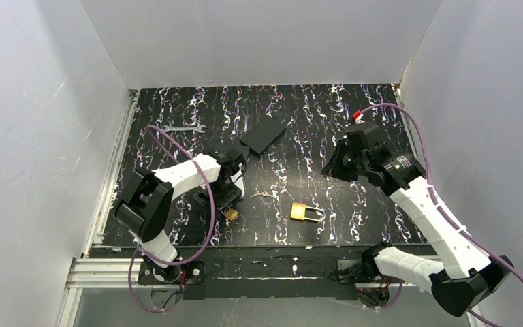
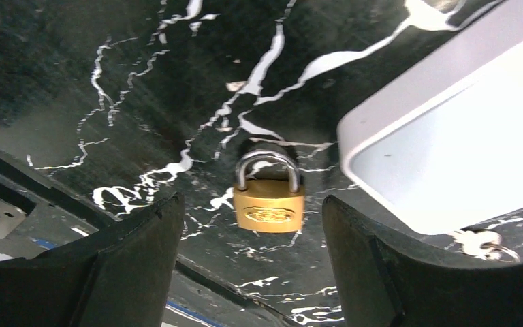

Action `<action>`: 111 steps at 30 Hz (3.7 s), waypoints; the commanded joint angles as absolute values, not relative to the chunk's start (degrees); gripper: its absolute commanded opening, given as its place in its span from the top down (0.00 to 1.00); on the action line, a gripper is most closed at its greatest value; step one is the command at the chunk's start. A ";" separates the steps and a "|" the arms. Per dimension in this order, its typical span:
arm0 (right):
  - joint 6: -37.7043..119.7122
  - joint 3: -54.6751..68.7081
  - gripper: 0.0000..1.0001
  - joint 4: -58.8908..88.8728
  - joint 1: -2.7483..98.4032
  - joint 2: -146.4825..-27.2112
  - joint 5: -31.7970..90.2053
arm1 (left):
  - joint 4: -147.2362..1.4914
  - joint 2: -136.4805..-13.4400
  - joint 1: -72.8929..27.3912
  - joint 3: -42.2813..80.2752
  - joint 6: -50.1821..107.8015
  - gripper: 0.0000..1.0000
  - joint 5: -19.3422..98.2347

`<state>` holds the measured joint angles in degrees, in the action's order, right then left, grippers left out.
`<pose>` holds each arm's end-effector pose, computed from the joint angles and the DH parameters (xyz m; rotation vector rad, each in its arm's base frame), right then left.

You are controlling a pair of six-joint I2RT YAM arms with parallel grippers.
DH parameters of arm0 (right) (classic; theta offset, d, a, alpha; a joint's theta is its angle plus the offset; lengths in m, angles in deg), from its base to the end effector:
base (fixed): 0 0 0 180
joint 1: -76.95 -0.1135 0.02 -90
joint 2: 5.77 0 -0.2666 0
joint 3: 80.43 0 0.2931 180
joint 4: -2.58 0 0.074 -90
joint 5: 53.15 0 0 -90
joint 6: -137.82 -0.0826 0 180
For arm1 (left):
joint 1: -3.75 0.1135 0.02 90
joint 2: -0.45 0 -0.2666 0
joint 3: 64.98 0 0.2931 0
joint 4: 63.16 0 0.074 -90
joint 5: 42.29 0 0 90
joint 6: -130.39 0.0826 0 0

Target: Unlock with the key

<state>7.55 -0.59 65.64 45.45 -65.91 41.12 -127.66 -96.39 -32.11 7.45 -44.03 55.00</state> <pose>0.2393 0.1394 0.3361 0.2208 2.3780 0.5313 0.2668 -0.1799 0.1012 -1.2439 2.7530 0.0709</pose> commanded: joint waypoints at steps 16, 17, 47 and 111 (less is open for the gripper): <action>7.56 -1.12 0.99 67.84 45.97 -62.47 40.34 | -124.61 -95.64 -34.74 3.43 -44.30 0.31 57.69; 7.61 -1.12 0.99 68.05 45.93 -62.34 40.36 | -124.50 -95.84 -34.67 3.41 -43.93 0.31 57.96; 8.49 -2.52 0.99 73.88 45.92 -59.75 39.95 | -114.39 -89.36 -35.25 -9.72 -47.80 0.47 64.52; -4.35 6.09 0.99 51.71 45.93 -58.35 53.22 | -126.77 -66.12 -35.46 8.58 -56.65 1.00 50.00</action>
<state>-1.39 2.89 60.74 45.78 -58.17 49.84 -124.97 -67.93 -35.69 5.04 -50.59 50.43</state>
